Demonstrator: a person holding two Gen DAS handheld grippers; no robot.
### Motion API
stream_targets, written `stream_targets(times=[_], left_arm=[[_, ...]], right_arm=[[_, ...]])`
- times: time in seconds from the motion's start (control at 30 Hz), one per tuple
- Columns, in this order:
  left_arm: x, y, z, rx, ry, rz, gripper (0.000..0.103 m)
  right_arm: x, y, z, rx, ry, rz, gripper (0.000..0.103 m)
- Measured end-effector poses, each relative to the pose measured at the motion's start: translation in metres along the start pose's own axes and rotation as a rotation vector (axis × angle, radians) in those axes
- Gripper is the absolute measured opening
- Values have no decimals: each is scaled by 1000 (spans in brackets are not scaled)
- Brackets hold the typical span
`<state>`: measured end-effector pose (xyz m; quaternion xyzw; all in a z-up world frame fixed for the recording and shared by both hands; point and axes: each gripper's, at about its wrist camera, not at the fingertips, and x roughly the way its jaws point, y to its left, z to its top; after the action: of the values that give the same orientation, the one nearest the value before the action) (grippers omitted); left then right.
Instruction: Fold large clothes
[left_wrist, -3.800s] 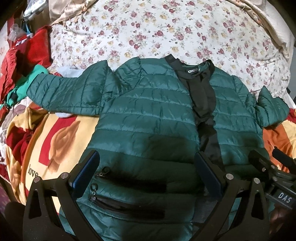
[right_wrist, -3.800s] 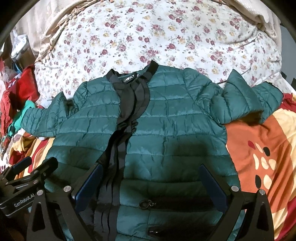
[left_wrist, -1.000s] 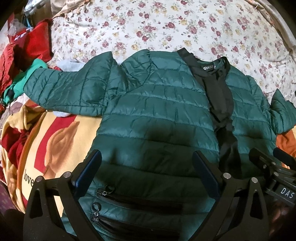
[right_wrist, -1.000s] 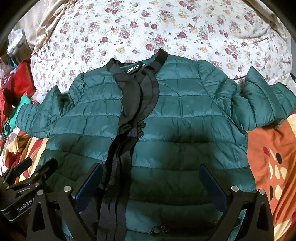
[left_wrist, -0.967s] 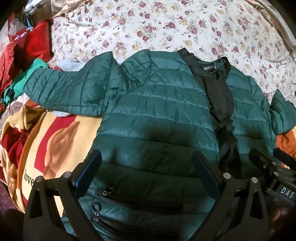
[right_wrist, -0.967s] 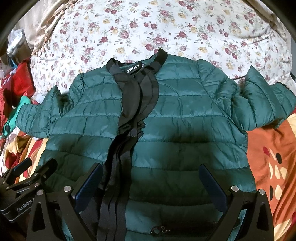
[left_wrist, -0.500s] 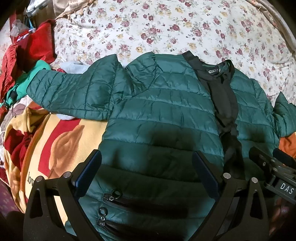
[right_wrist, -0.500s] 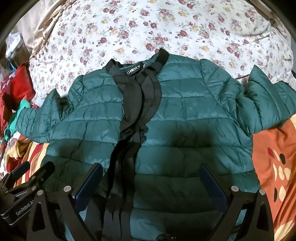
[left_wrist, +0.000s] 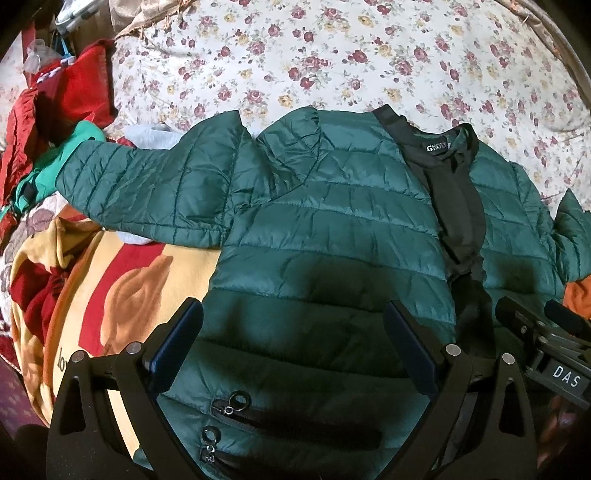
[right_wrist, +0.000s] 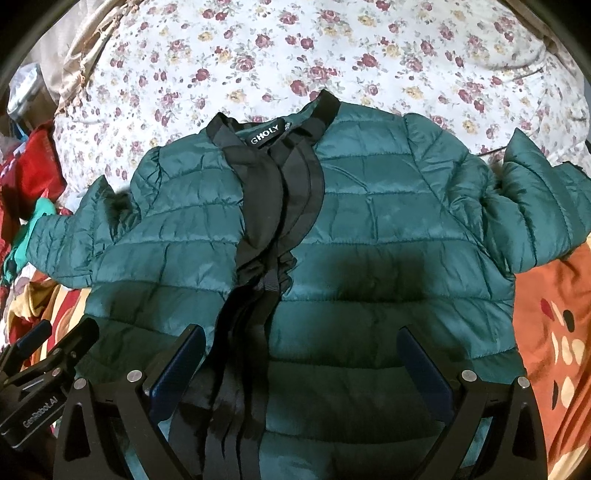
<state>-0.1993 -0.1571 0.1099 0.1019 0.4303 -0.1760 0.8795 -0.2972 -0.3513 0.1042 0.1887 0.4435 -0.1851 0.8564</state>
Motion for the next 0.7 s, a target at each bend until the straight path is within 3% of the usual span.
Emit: stream_targets(times=[0.7], left_arm=[[17, 4, 15, -15, 19, 5, 99]], right_arm=[[18, 6, 13, -23, 23, -17, 103]])
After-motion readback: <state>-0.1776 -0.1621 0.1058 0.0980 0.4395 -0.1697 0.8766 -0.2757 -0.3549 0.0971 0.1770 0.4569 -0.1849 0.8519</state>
